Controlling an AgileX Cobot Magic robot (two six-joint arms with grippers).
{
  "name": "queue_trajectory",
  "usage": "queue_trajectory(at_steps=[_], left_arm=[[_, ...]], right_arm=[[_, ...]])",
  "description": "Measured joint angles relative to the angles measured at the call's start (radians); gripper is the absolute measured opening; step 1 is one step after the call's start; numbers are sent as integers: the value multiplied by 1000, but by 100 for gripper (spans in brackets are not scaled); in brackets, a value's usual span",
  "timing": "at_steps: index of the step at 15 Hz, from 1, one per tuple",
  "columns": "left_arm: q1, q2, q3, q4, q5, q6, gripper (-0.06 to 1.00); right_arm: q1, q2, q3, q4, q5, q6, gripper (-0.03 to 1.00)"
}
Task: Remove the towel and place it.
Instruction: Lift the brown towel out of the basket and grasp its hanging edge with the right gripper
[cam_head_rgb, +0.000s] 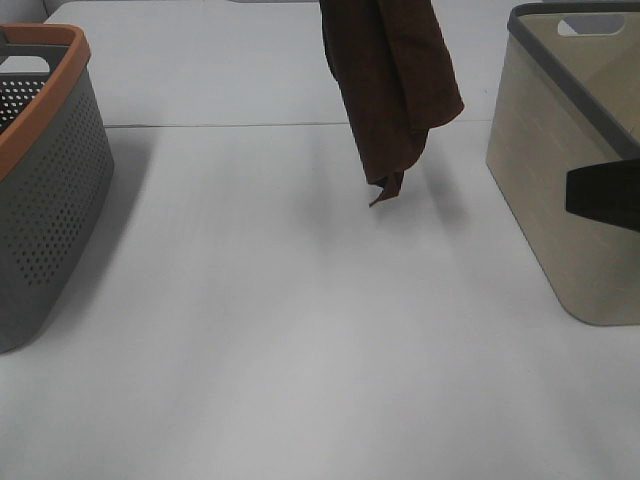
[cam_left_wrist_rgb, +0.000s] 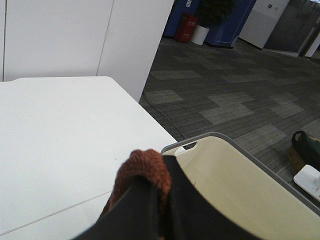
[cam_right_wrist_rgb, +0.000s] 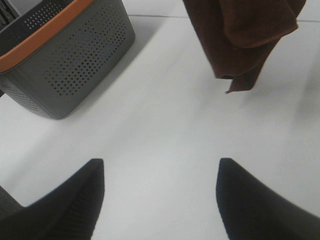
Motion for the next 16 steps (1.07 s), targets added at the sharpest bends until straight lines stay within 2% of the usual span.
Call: queue_trajectory(at_steps=[2,4,5,6,7,10,12,14,16], left_arm=[[0,0,0,0,-1,3,0],[0,0,0,1,-1,3,0],[0,0,0,1,-1,3,0],[0,0,0,1,-1,3,0],[0,0,0,1,-2,3,0],[0,0,0,1,-2,3,0],[0,0,0,1,-2,3,0],[0,0,0,0,-3,3,0],[0,0,0,0,-3,3,0]], right_arm=[[0,103,0,83,-59,-134,62],[50,167,0,193,-146,-295,62],[117,203,-8,220,-215,-380,62],[278,277,-27,236,-374,-455,62],[361,310,-36,236,-475,-475,62],[639,415,-53,232,-880,-563,62],[778,503,-72,233,-1106,-578,62],[852,616,-106,218,-1277,-549,62],[861,705,-145,184,-1344,-459,62]])
